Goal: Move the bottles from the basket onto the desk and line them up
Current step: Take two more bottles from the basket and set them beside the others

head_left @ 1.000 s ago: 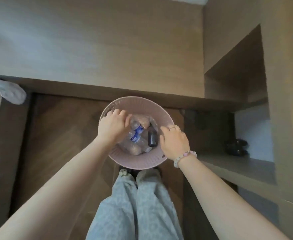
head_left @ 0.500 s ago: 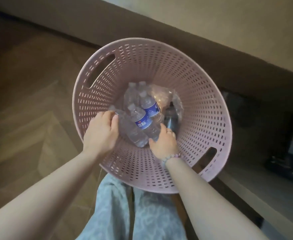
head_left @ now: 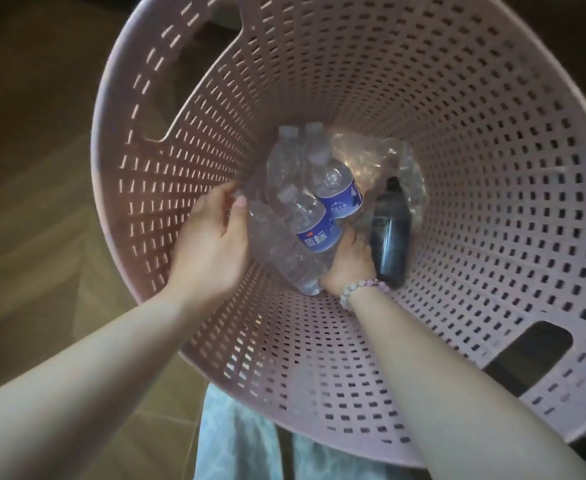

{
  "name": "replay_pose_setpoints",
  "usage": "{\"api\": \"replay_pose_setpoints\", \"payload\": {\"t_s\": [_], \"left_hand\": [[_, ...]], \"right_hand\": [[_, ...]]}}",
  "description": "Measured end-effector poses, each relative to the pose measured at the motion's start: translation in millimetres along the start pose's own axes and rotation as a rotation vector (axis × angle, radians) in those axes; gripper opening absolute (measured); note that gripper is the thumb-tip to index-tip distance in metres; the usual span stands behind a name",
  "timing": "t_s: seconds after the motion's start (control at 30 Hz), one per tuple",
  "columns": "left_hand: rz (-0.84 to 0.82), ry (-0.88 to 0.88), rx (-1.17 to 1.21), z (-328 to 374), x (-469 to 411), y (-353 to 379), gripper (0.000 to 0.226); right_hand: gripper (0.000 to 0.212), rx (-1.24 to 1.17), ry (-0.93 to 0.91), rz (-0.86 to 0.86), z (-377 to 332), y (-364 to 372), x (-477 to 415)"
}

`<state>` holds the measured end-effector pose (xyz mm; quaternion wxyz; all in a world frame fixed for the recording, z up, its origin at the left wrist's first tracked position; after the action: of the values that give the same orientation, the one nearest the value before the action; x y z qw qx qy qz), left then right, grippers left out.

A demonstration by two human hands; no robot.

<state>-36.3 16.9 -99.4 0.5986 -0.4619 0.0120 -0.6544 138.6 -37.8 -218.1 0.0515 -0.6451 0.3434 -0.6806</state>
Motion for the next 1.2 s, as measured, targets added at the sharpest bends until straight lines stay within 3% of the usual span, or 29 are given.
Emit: {"api": "replay_pose_setpoints", "payload": {"t_s": [0.1,0.2,0.37,0.43,0.63,0.8,0.9,1.03,1.2], "left_hand": [[0.007,-0.063,0.050,-5,-1,11,0.041],[-0.031,-0.014,0.005,-4,2,24,0.041],[-0.209,0.034,-0.481,-27,-19,41,0.044],[-0.235,0.026,-0.557,-32,-28,41,0.043],[-0.274,0.105,-0.589,-35,-24,46,0.044],[-0.237,0.096,-0.542,-36,-28,43,0.044],[-0.247,0.095,-0.557,-35,-26,45,0.043],[-0.227,0.124,-0.520,-35,-24,43,0.044],[-0.178,0.145,-0.463,-34,-29,47,0.042]], "right_hand": [[0.094,-0.117,0.056,0.004,-2,6,-10],[0.095,-0.176,0.075,0.043,-4,10,-13],[0.090,-0.240,0.054,0.080,1,11,-16],[0.082,-0.247,0.060,0.111,-1,10,-21],[0.068,-0.148,0.090,0.211,-4,16,-25],[0.035,-0.128,0.115,0.179,-5,15,-35],[0.038,-0.180,0.103,0.146,-4,15,-34],[0.046,-0.355,0.028,0.113,4,6,-13],[0.043,-0.723,0.158,0.082,22,-21,14]]}}
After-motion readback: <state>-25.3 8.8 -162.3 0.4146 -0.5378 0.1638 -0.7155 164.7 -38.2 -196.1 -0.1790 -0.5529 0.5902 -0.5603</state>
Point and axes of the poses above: each hand's wrist, its own x-axis away from the middle knuckle, its own y-axis out of the palm, z = x × y, the point moved 3 cm from there along -x, towards the middle knuckle, and after that the axes turned 7 degrees about x, right-handed, at the moved point
